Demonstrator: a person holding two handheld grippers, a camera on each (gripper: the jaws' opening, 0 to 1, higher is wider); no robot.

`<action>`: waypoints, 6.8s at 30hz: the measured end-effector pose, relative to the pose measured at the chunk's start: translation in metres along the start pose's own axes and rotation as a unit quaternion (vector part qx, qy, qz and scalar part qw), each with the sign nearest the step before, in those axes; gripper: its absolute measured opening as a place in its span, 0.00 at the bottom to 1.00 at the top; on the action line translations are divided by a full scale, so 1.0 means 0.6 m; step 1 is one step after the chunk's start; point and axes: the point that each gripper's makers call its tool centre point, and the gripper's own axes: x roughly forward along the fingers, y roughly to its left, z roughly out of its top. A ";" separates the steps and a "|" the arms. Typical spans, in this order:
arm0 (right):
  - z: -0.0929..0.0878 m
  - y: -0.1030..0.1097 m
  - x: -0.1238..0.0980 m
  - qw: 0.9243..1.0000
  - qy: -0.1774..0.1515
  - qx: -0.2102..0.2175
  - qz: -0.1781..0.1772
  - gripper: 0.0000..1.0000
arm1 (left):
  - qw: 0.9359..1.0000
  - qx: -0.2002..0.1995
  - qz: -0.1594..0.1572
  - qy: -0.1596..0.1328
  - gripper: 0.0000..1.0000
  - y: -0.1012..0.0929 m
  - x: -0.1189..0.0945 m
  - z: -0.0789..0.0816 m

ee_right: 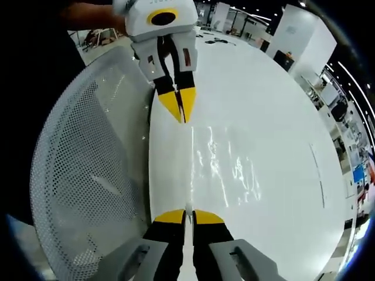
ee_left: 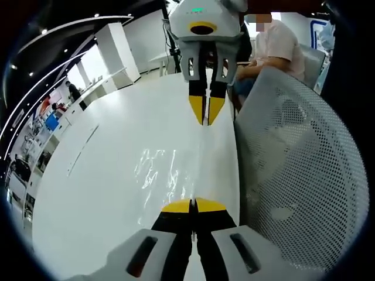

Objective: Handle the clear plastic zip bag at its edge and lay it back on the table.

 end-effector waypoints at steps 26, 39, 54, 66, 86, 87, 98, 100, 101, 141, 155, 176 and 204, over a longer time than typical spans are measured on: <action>0.077 -0.031 -0.004 0.997 -0.062 0.035 -0.017 0.07 | 0.999 0.049 0.004 -0.005 0.00 -0.004 0.003 0.011; 0.081 -0.008 0.020 0.997 -0.060 0.054 0.009 0.05 | 0.999 0.041 0.013 -0.021 0.00 -0.001 0.002 0.007; 0.081 0.006 0.036 0.995 -0.039 0.088 0.017 0.00 | 0.999 0.021 0.007 -0.050 0.00 -0.009 -0.004 0.015; 0.074 -0.002 0.042 0.996 -0.021 0.084 0.007 0.00 | 0.997 -0.003 0.027 -0.071 0.12 0.015 -0.019 0.013; 0.066 -0.018 0.047 0.994 -0.008 0.106 -0.006 0.00 | 0.996 0.038 0.010 -0.082 0.13 0.010 -0.024 0.036; 0.065 -0.020 0.048 0.994 -0.008 0.108 -0.006 0.00 | 0.996 0.038 0.010 -0.081 0.13 0.012 -0.024 0.036; 0.076 -0.033 0.047 0.995 -0.009 0.096 -0.009 0.00 | 0.995 0.055 0.011 -0.078 0.13 0.019 -0.025 0.044; 0.078 -0.036 0.046 0.996 -0.009 0.092 -0.011 0.00 | 0.995 0.062 0.009 -0.076 0.13 0.018 -0.024 0.045; 0.079 -0.037 0.046 0.996 -0.009 0.090 -0.011 0.00 | 0.995 0.066 0.006 -0.075 0.12 0.016 -0.024 0.047; 0.114 -0.053 0.016 0.995 -0.045 0.073 -0.052 0.00 | 0.991 0.132 0.006 -0.027 0.00 -0.013 0.003 0.054; 0.128 -0.066 -0.002 0.992 -0.060 0.063 -0.087 0.00 | 0.991 0.131 0.006 -0.017 0.00 -0.016 -0.001 0.051; 0.165 -0.110 -0.051 0.972 -0.130 0.032 -0.194 0.00 | 0.993 0.119 0.014 -0.008 0.00 0.003 -0.011 0.059; 0.166 -0.128 -0.064 0.957 -0.162 0.047 -0.235 0.00 | 0.995 0.084 0.042 0.016 0.00 0.035 0.006 0.039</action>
